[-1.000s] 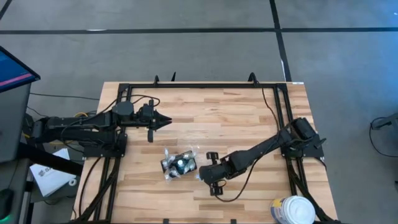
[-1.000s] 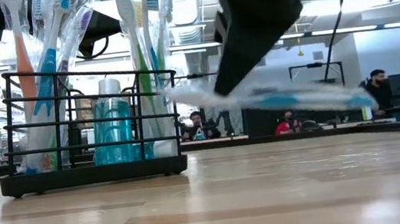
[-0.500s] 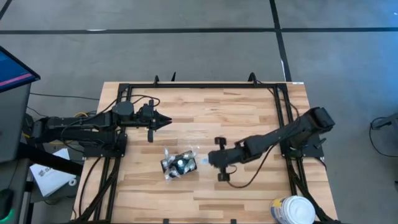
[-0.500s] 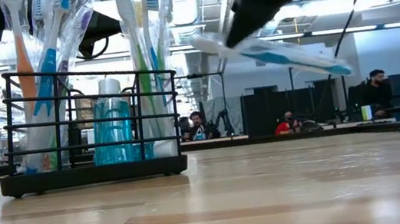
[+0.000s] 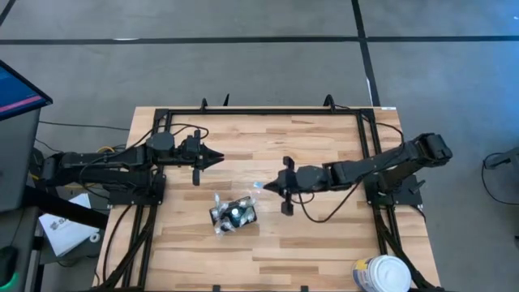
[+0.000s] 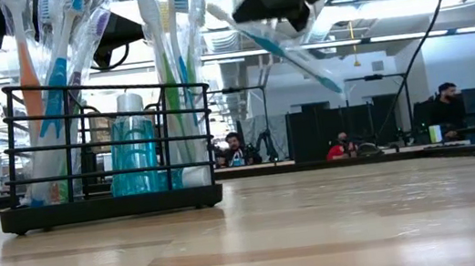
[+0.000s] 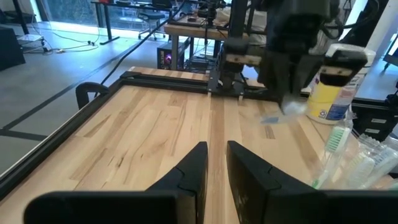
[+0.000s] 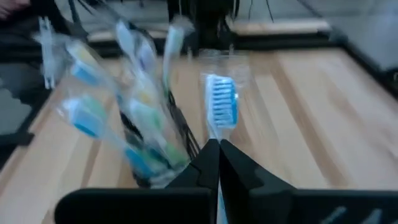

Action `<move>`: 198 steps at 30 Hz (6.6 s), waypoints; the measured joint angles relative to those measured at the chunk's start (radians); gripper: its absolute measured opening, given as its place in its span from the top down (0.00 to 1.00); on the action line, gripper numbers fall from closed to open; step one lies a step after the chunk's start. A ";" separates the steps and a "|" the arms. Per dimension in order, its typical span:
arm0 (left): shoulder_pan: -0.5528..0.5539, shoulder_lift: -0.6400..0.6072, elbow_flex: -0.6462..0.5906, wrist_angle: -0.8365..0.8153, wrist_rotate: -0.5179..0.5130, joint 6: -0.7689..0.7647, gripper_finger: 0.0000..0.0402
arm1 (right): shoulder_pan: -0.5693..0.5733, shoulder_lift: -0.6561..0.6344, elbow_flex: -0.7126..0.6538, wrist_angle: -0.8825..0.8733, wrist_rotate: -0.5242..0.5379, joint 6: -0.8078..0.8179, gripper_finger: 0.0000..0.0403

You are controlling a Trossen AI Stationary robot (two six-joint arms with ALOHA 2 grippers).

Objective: Pick & Place toothbrushing station
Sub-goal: Put the white blue toothbrush into the black toothbrush rack, then return to Home Position

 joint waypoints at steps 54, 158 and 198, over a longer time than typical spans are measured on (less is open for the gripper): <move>0.000 0.000 0.000 0.001 0.000 0.003 0.87 | -0.137 0.493 -0.011 1.358 -0.398 -0.022 1.00; 0.000 0.000 -0.033 0.015 -0.004 -0.004 0.87 | -0.154 0.483 -0.048 0.803 -0.420 -0.049 0.73; 0.000 0.000 -0.033 0.015 -0.003 -0.005 0.87 | -0.225 0.171 -0.047 0.203 -0.418 -0.075 0.71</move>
